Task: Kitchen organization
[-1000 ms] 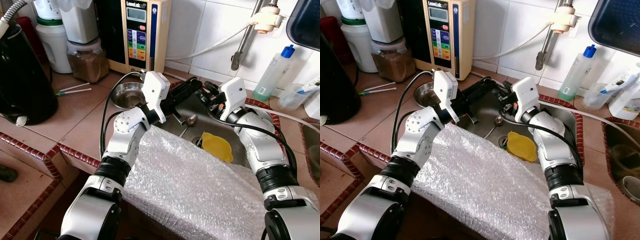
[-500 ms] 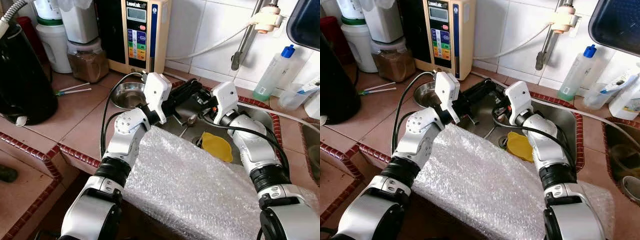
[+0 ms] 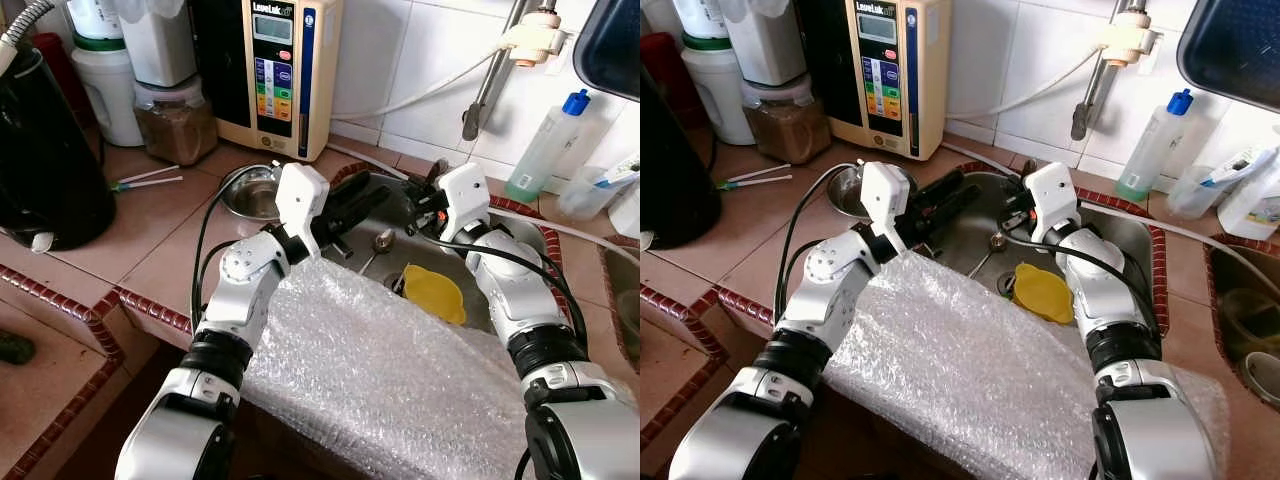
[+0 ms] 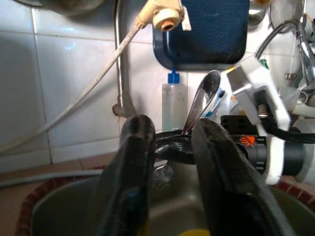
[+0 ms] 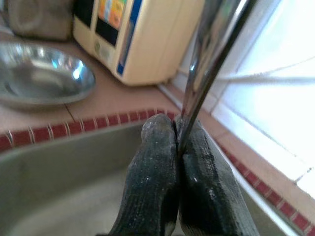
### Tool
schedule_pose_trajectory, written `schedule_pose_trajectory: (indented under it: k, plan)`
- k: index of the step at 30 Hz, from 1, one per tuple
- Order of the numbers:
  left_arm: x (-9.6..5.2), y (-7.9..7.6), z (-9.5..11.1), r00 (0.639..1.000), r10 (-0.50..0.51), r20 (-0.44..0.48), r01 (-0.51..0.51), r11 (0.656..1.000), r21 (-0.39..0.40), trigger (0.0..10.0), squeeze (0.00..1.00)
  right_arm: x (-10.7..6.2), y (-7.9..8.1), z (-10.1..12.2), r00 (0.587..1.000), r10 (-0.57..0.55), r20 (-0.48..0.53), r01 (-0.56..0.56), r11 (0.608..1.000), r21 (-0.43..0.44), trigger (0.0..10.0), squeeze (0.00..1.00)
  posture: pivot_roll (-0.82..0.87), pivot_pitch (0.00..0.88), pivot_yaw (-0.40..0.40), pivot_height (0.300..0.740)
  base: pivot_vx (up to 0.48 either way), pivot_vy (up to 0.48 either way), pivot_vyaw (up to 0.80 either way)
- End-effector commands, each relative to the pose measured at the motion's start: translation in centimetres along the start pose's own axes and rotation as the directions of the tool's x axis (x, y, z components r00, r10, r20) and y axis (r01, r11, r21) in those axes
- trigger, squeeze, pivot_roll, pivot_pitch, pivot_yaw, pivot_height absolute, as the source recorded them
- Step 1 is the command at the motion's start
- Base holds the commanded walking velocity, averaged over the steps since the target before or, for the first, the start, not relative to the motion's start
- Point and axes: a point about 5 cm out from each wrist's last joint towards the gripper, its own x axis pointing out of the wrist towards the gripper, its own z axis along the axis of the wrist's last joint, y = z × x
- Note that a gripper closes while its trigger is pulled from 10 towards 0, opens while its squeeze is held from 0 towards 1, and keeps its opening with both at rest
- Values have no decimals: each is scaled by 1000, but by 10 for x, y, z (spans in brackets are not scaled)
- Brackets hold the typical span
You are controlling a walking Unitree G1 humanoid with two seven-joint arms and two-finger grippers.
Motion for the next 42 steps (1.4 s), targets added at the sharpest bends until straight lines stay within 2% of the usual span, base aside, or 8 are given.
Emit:
schedule_pose_trajectory:
  k: [1, 12, 25, 26, 27, 28, 33, 42]
  plan:
    - [-7, -3, -8, 999, 4, -45, -3, 1000, 5, 10000, 1000, -3, -7, -7, 999, -26, -45, 24, 999, -36, 0, 0, 67, 0, -41, 740, 0, 0, 0]
    - [-47, -10, -43, 978, 45, -205, -53, 998, -35, 10000, 1000, -17, -10, -45, 968, -113, -224, 105, 993, -46, 0, 0, 82, 0, -40, 740, 0, 0, 0]
    - [-53, -9, -51, 955, 38, -295, -39, 999, 3, 10000, 1000, -28, -3, -74, 900, -148, -409, 138, 989, -53, 0, 0, 82, 0, -33, 740, 0, 0, 0]
    - [-53, -10, -52, 953, 32, -303, -32, 999, 5, 10000, 1000, -29, -2, -77, 894, -139, -425, 133, 990, -44, 7137, 0, 82, 0, -33, 740, 0, 0, 0]
    - [-53, -11, -53, 950, 24, -313, -22, 1000, 9, 10000, 1000, -31, 0, -81, 886, -128, -445, 127, 991, -32, 7137, 0, 82, 0, -33, 740, 0, 0, 0]
    - [-53, -11, -53, 949, 19, -314, -14, 1000, 15, 10000, 1000, -31, 0, -82, 884, -134, -448, 133, 991, -33, 10000, 1000, 82, 0, -32, 740, 0, 0, 0]
    - [-52, -11, -53, 950, 32, -312, -26, 999, 23, 10000, 1000, -31, 2, -82, 884, -132, -448, 139, 990, -17, 10000, 1000, 79, 0, -32, 740, 0, 0, 0]
    - [-44, -6, -47, 953, 55, -297, -42, 998, 52, 10000, 1000, -22, 29, -79, 914, 8, -406, -19, 1000, -22, 10000, 1000, 74, 0, -35, 740, 0, 0, 0]
